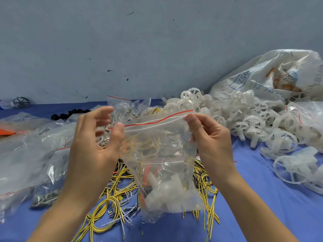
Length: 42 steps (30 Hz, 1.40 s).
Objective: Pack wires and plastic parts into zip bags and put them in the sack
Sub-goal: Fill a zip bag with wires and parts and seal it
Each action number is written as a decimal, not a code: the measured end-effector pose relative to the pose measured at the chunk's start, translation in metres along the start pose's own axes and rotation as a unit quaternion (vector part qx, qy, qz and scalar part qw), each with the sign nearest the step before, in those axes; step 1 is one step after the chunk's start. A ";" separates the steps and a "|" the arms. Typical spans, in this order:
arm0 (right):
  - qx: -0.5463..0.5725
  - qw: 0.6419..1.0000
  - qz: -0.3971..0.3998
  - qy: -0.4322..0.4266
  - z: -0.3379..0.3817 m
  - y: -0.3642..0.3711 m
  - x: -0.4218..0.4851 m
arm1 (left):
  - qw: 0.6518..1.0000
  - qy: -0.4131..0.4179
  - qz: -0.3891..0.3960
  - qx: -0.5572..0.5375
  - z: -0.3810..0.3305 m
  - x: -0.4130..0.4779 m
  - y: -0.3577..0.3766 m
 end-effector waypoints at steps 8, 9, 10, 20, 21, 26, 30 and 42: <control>-0.077 0.994 0.040 -0.063 0.008 0.024 -0.005 | 0.968 0.162 0.142 0.130 -0.049 0.009 0.030; -0.086 0.993 0.043 -0.070 0.008 0.025 -0.005 | 0.964 0.172 0.152 0.136 -0.052 0.011 0.034; -0.096 0.991 0.045 -0.078 0.008 0.024 -0.005 | 0.961 0.182 0.155 0.138 -0.053 0.012 0.038; -0.076 0.995 0.046 -0.051 0.002 0.018 -0.005 | 0.968 0.179 0.147 0.099 -0.049 0.021 0.050; -0.070 0.995 0.058 -0.049 0.003 0.020 -0.005 | 0.969 0.173 0.147 0.097 -0.048 0.021 0.049; -0.005 0.996 0.089 -0.026 0.004 0.030 -0.009 | 0.975 0.139 0.147 0.090 -0.046 0.019 0.045; 0.027 0.997 0.078 0.003 0.002 0.029 -0.009 | 0.976 0.132 0.152 0.085 -0.046 0.019 0.046; 0.030 0.995 0.092 -0.004 0.006 0.029 -0.010 | 0.956 0.167 0.192 0.148 -0.059 0.015 0.048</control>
Point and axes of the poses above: each hand's wrist, its own x-axis towards the middle knuckle, its own y-axis out of the palm, z = x × y, the point moved 6 cm from there along x, towards the middle knuckle, and after that the axes turned 6 degrees about x, right-handed, at the moved point
